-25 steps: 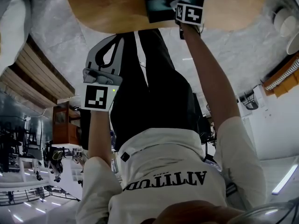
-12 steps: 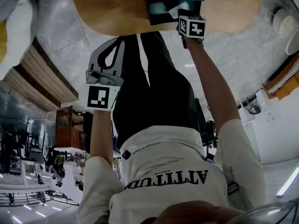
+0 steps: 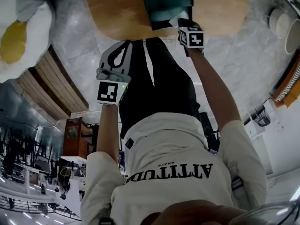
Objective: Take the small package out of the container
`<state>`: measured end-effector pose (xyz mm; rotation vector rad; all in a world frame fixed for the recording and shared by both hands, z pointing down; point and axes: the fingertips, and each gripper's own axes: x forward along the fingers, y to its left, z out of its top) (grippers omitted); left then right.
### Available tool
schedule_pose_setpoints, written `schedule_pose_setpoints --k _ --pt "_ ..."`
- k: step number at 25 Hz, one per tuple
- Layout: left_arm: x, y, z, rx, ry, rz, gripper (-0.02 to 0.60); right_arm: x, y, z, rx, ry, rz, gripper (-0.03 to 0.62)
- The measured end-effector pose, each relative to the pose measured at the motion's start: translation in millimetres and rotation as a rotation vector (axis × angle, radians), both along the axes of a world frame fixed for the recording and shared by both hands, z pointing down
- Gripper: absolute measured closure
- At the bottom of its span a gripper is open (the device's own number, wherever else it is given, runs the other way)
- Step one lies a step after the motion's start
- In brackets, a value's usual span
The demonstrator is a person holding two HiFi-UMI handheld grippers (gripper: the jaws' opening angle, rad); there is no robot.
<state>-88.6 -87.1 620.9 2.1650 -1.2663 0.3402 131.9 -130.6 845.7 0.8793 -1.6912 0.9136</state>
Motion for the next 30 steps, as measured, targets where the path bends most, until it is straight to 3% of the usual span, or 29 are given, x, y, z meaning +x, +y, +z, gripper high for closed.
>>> schedule_pose_setpoints --k 10,17,30 --pt "-16.6 17.3 -110.4 0.098 -0.001 0.021 0.558 -9.5 -13.3 -154.4 0.158 -0.076 -0.060 0.574" --pt "-44.7 32.1 -166.0 0.163 -0.044 0.039 0.558 -9.9 -18.9 -253.6 0.295 -0.119 -0.111 0.574" --pt "-69.8 34.0 -251.2 0.279 -0.018 0.045 0.558 -10.5 -31.6 -436.0 0.600 -0.245 -0.027 0.574"
